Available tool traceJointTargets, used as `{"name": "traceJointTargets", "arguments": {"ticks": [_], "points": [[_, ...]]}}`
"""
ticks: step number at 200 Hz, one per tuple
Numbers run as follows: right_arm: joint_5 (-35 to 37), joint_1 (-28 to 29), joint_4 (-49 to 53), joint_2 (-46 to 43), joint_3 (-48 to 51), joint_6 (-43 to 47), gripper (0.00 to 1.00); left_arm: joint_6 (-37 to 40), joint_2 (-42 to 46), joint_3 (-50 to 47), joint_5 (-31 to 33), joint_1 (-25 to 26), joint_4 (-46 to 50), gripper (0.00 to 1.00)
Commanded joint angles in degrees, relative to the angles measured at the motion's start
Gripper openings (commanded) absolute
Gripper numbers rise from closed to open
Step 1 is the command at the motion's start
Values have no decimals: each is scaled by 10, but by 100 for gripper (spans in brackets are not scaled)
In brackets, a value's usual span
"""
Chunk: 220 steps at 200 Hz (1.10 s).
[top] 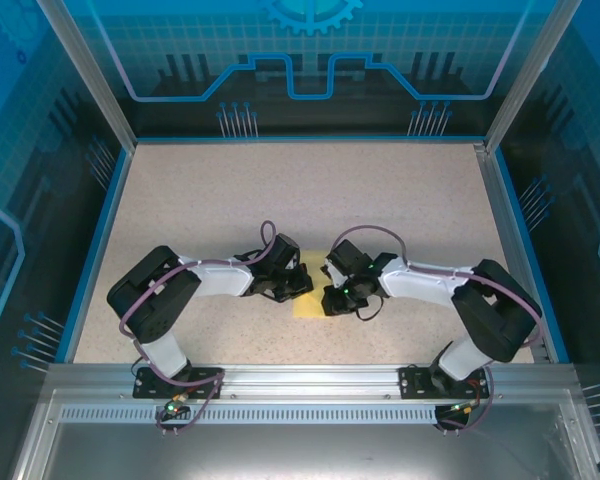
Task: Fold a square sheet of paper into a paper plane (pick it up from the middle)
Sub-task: Fold the triangle a second time at the center of the table.
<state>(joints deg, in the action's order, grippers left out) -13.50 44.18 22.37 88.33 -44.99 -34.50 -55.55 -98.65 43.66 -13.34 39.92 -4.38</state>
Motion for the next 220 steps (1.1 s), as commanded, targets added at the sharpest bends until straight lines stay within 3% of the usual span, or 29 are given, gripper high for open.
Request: {"name": "traceJointTargets", "arguments": {"ticks": [1,71,148,191,220], "points": [[7,8,-6,2,-18,-6,9,1,-26,-20,23,4,44,5],[29,7,-55,64,-6,-25,6,0,-23,-21,20,4,35,5],[4,0,-37,-50,102,-33,7,11,-27,-28,30,3,20,4],[24,0,-36,-96,64,-26,8,14,-29,-22,21,4,11,5],[27,0,-74,-61,34,-30,8,12,-29,-23,20,3,11,5]]}}
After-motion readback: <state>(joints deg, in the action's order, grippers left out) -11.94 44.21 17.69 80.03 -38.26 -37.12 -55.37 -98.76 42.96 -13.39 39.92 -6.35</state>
